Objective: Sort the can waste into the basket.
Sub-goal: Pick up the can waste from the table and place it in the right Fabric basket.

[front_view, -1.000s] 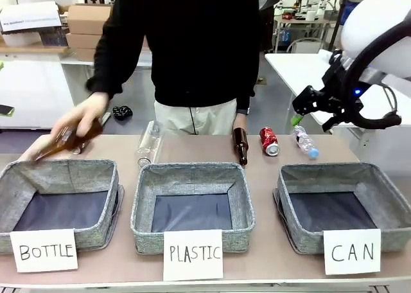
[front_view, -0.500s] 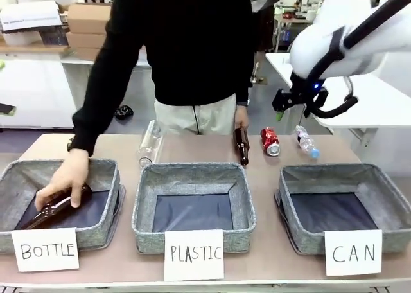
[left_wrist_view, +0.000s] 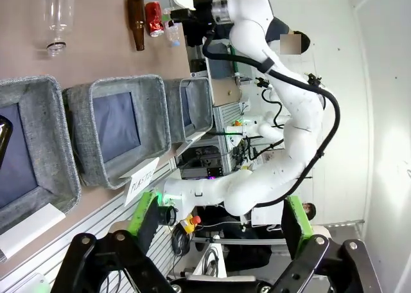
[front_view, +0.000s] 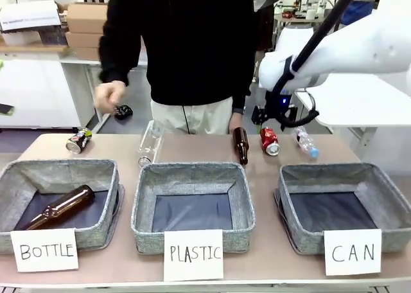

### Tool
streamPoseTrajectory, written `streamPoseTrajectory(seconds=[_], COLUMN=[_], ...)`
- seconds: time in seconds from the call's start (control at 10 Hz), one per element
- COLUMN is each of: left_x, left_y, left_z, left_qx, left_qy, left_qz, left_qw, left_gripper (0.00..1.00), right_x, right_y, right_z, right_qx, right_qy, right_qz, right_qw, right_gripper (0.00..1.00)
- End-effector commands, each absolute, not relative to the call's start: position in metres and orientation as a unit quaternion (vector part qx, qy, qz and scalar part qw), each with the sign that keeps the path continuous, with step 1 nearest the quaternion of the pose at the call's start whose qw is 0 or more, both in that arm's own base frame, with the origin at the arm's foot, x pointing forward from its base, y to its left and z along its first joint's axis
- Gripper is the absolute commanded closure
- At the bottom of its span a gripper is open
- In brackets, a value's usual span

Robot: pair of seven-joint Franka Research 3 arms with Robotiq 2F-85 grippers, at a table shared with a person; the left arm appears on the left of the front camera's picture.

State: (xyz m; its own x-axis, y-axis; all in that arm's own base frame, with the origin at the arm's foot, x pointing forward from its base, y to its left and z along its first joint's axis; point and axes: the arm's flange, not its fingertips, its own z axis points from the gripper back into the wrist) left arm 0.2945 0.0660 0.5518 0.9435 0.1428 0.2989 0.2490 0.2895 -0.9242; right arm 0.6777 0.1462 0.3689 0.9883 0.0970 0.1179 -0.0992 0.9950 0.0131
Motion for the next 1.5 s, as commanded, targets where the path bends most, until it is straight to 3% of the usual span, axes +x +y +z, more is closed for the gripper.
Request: streamPoseTrajectory(seconds=[0.0, 0.7, 0.8, 0.9, 1.0, 1.1, 1.2, 1.3, 1.4], left_x=[0.295, 0.295, 0.295, 0.295, 0.295, 0.295, 0.295, 0.295, 0.295], left_y=[0.066, 0.066, 0.066, 0.066, 0.066, 0.066, 0.066, 0.066, 0.066], left_z=[0.554, 0.554, 0.554, 0.554, 0.554, 0.554, 0.554, 0.554, 0.554], left_qx=[-0.602, -0.602, -0.602, -0.602, -0.602, -0.602, -0.602, -0.602, -0.602], left_qy=[-0.173, -0.173, -0.173, -0.173, -0.173, -0.173, -0.173, -0.173, -0.173], left_qz=[-0.043, -0.043, -0.043, -0.043, -0.043, -0.043, -0.043, -0.043, -0.043], left_qw=[0.778, 0.778, 0.778, 0.778, 0.778, 0.778, 0.778, 0.778, 0.778], left_gripper=[0.00, 0.00, 0.00, 0.00, 0.00, 0.00, 0.00, 0.00, 0.00], right_x=[0.698, 0.712, 0.711, 0.710, 0.710, 0.709, 0.709, 0.709, 0.709], right_y=[0.147, 0.140, 0.141, 0.140, 0.139, 0.137, 0.137, 0.137, 0.136], right_z=[0.358, 0.326, 0.326, 0.326, 0.327, 0.327, 0.326, 0.325, 0.325], right_qx=[0.000, 0.009, 0.008, 0.013, 0.017, 0.017, 0.012, 0.010, 0.009], right_qy=[-0.035, -0.006, -0.008, -0.001, -0.002, -0.001, -0.002, -0.001, -0.001], right_qz=[0.025, 0.010, 0.018, 0.014, 0.014, 0.012, 0.009, 0.007, 0.002], right_qw=[0.999, 1.000, 1.000, 1.000, 1.000, 1.000, 1.000, 1.000, 1.000], right_gripper=[0.00, 0.00, 0.09, 0.60, 0.60, 1.00, 0.74, 1.00, 0.97])
